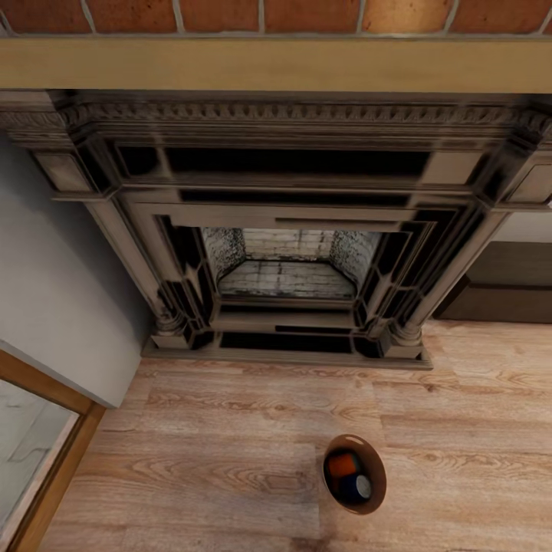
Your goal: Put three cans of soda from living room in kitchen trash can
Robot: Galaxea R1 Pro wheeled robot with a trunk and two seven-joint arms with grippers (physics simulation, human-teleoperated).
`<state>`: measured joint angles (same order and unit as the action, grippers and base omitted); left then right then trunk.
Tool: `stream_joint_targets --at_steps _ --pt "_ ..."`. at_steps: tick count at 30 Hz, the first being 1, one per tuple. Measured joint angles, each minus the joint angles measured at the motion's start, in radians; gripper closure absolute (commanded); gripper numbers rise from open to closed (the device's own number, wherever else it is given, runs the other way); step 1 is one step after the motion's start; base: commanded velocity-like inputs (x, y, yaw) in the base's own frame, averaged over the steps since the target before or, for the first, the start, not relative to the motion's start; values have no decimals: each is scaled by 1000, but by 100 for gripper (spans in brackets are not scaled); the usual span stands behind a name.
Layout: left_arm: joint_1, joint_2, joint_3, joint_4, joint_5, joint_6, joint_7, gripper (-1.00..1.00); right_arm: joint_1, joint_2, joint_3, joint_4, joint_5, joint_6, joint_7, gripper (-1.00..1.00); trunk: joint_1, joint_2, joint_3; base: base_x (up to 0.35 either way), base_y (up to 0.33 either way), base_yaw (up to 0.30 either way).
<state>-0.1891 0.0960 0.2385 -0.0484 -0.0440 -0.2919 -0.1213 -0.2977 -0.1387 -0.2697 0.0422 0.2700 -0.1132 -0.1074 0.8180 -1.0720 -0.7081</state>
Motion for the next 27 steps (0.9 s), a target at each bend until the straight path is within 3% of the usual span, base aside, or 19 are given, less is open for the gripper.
stream_joint_targets --at_steps 27 --pt "0 -7 1 0 0 0 0 -100 0 8 1 0 0 0 1 -100 0 0 0 0 0 0"
